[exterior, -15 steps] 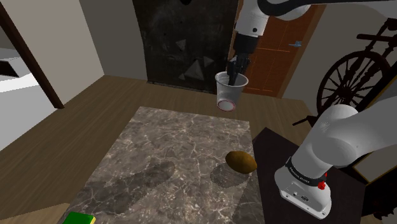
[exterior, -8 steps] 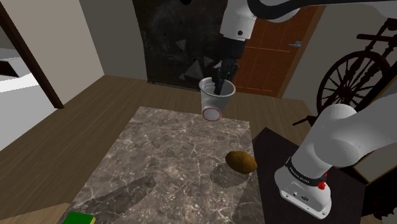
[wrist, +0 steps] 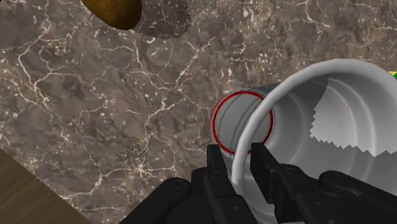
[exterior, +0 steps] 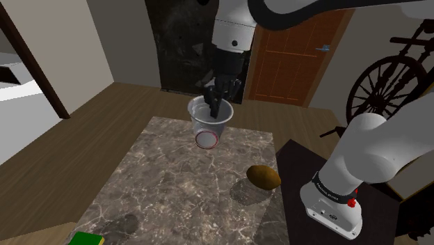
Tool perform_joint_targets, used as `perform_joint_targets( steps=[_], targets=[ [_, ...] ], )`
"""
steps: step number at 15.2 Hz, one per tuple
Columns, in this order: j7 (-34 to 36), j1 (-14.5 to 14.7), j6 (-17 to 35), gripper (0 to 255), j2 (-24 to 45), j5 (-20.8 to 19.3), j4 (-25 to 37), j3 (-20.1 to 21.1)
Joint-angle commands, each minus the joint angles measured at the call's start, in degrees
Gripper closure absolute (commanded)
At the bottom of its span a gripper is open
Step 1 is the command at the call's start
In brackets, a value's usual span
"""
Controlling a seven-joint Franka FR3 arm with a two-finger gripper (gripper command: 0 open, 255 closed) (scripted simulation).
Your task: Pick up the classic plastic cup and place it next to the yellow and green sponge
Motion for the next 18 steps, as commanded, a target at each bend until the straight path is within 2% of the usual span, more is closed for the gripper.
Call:
perform_joint_targets(
  steps=[1,6,10,15,18],
  targets=[
    [2.9,0.58,0.87,255,1.98,0.24,1.91,2.33],
    [10.46,1.48,3.07,255,8.86,-0.99,8.31,8.39],
    [17.21,2.18,4.49,255,15.64,-3.99,14.57,13.2],
    [26.82,4.13,5.26,255,26.09,-10.91,24.08,18.63],
    [32.94,6.89,4.69,255,33.4,-16.63,30.96,20.78]
  ],
)
